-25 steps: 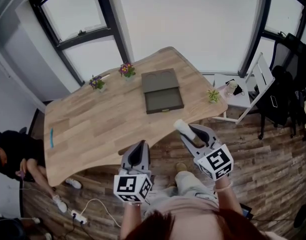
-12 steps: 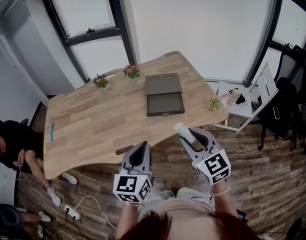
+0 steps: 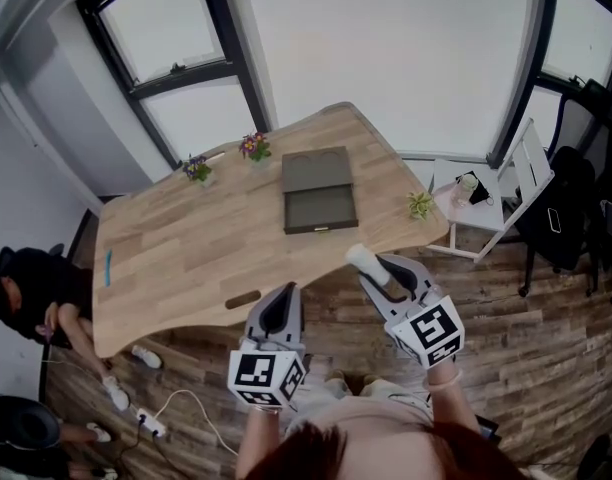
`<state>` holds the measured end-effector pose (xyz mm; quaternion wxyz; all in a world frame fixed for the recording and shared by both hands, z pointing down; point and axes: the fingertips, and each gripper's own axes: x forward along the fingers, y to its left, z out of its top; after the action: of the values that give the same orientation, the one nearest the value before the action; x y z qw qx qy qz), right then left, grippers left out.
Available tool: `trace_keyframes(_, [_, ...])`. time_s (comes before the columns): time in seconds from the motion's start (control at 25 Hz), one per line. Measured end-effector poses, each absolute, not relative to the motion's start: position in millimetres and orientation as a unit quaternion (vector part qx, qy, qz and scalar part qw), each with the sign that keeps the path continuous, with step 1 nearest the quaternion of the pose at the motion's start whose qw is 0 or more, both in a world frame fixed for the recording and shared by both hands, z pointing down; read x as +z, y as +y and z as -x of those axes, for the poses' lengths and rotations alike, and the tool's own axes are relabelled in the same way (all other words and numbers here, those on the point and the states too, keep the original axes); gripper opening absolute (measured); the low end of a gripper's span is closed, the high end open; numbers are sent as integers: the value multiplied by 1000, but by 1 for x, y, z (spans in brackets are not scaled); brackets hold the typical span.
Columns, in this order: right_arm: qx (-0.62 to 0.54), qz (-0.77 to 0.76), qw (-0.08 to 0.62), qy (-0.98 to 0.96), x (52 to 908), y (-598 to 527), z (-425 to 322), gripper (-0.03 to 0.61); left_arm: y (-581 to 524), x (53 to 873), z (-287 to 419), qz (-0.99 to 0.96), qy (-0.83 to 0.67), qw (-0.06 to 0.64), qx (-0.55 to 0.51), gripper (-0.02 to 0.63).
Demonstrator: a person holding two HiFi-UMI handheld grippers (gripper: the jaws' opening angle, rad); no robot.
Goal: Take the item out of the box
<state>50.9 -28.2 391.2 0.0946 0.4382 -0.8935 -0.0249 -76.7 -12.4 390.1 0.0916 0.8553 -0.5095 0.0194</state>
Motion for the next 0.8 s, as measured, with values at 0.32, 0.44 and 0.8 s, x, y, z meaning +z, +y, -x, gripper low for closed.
trace_keyframes(0.32, [-21, -420, 96, -902, 391, -20, -57, 126, -3, 387, 66, -848, -523, 89, 19, 1])
trace_keyframes(0.44, [-19, -416, 91, -905, 390, -18, -60, 126, -1, 386, 62, -846, -526, 88, 21, 1])
trace_keyframes(0.8, [-19, -417, 87, -905, 385, -17, -70, 126, -1, 382, 57, -840, -537, 81, 21, 0])
